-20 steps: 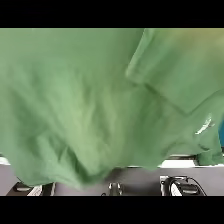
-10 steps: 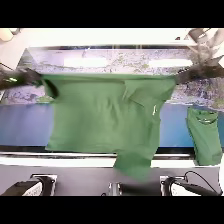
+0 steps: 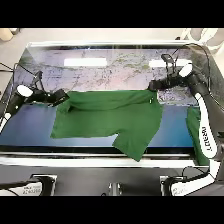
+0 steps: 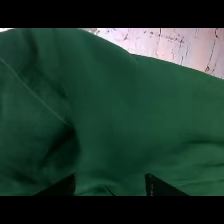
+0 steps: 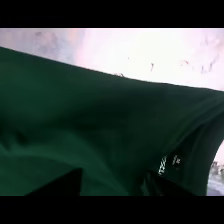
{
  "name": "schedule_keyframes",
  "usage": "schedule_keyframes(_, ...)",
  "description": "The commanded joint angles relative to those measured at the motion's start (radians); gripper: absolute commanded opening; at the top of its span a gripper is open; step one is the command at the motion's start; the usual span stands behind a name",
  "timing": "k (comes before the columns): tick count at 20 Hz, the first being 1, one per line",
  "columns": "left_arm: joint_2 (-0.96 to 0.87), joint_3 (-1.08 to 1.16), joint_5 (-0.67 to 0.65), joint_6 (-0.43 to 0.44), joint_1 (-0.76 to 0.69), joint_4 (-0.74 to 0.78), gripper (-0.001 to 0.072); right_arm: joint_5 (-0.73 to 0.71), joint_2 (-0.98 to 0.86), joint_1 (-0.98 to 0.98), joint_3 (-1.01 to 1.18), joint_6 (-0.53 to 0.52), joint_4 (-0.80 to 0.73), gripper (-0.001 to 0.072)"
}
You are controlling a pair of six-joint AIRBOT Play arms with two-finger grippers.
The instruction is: Fold the shirts.
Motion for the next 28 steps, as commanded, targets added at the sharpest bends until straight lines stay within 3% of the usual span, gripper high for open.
schedule_keyframes(1, -0.024, 0.125, -0.253, 0.015, 0.127, 0.068, 0.0504, 0.105, 0.024, -0.075, 0.037, -0.105, 0.018, 0.0462)
schedule_keyframes(2, -0.024, 0.175, -0.349, 0.015, 0.187, 0.122, 0.0431, 0.179, 0.047, -0.127, 0.038, -0.133, 0.016, 0.0452)
schedule_keyframes(3, -0.021, 0.206, -0.435, 0.015, 0.244, 0.172, 0.0393, 0.285, 0.060, -0.185, 0.037, -0.135, 0.014, 0.0381)
schedule_keyframes(5, -0.018, 0.184, -0.581, 0.014, 0.336, 0.211, 0.0405, 0.437, 0.062, -0.246, 0.006, -0.139, 0.008, 0.0373)
schedule_keyframes(7, -0.018, 0.082, -0.642, 0.030, 0.370, 0.215, 0.0409, 0.507, 0.065, -0.244, -0.064, -0.186, -0.005, 0.0373)
schedule_keyframes(10, -0.022, -0.093, -0.603, 0.091, 0.369, 0.214, 0.0410, 0.517, 0.065, -0.211, -0.174, -0.212, 0.003, 0.0373)
schedule_keyframes(12, -0.022, -0.174, -0.549, 0.121, 0.364, 0.214, 0.0519, 0.505, 0.065, -0.184, -0.213, -0.231, 0.003, 0.0374)
schedule_keyframes(19, -0.022, -0.272, -0.490, 0.143, 0.322, 0.203, 0.0500, 0.481, 0.065, -0.165, -0.220, -0.241, -0.025, 0.0373)
schedule_keyframes(23, -0.022, -0.274, -0.408, 0.126, 0.290, 0.173, 0.0375, 0.516, 0.065, -0.165, -0.220, -0.246, -0.080, 0.0373)
schedule_keyframes(26, -0.022, -0.274, -0.398, 0.121, 0.266, 0.158, 0.0080, 0.536, 0.065, -0.165, -0.224, -0.249, -0.131, 0.0373)
schedule_keyframes(27, -0.022, -0.274, -0.398, 0.121, 0.259, 0.158, 0.0025, 0.546, 0.066, -0.165, -0.238, -0.249, -0.139, 0.0374)
schedule_keyframes(28, -0.021, -0.273, -0.397, 0.121, 0.257, 0.158, 0.0024, 0.550, 0.072, -0.165, -0.274, -0.249, -0.137, 0.0375)
